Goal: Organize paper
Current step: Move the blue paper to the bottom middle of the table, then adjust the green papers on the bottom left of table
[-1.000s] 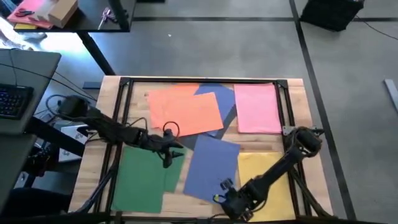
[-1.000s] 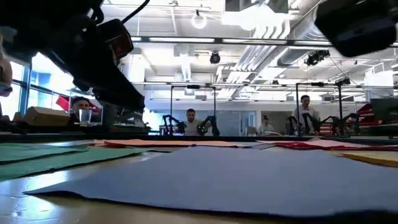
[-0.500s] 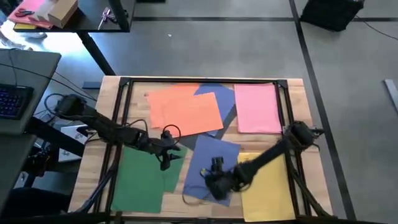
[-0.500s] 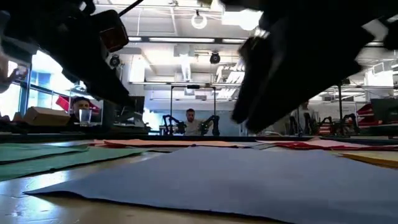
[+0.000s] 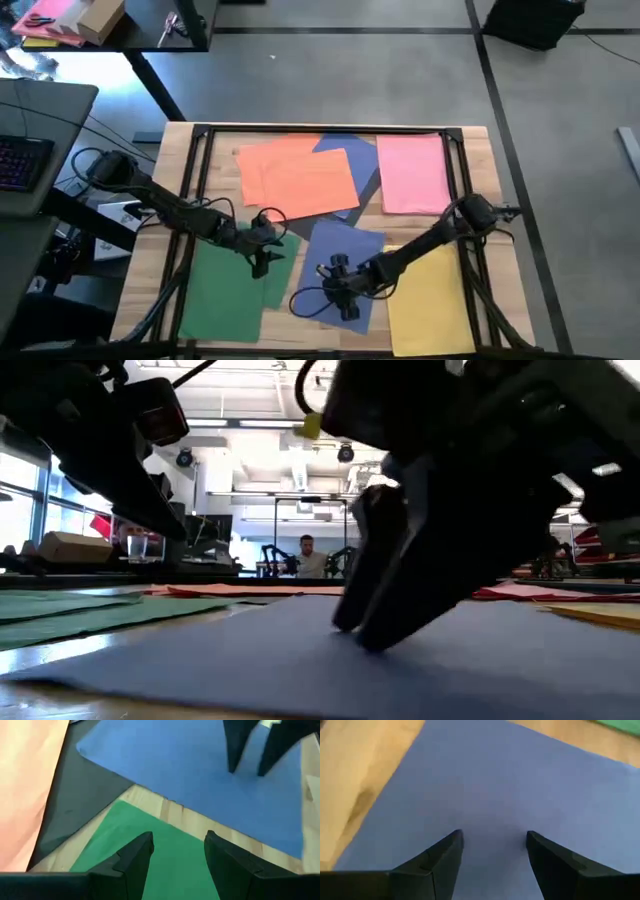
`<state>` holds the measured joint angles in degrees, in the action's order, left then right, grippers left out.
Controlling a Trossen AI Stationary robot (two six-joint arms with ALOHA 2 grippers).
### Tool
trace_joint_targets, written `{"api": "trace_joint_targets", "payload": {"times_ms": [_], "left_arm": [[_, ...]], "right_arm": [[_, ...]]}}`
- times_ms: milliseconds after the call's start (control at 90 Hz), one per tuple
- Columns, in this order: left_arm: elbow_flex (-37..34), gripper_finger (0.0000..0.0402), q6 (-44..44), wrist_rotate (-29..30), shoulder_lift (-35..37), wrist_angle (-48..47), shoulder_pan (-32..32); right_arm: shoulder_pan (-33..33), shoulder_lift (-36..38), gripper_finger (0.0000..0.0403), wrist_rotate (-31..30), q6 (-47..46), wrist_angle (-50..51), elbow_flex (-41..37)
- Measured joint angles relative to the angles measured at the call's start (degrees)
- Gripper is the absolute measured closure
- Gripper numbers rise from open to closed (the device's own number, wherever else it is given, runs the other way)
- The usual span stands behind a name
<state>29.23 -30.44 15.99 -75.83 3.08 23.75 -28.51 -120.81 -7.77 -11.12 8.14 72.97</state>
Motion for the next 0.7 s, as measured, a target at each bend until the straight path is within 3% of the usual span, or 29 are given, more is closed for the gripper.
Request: {"api": "trace_joint_targets", "payload": {"times_ms": [222,700], "left_arm": [[0.0,0.0234,0.0,-0.4,0.0,-2.1,-0.7],[0.0,0.0234,-2.1,0.2,2.5,-6.9,-0.4]], "right_arm": [[-2.0,-0.9,0.0197,3.9,9.8,3.1,3.4],[0.2,-1.0,0.0197,0.1,10.1,8.6,13.1]]}}
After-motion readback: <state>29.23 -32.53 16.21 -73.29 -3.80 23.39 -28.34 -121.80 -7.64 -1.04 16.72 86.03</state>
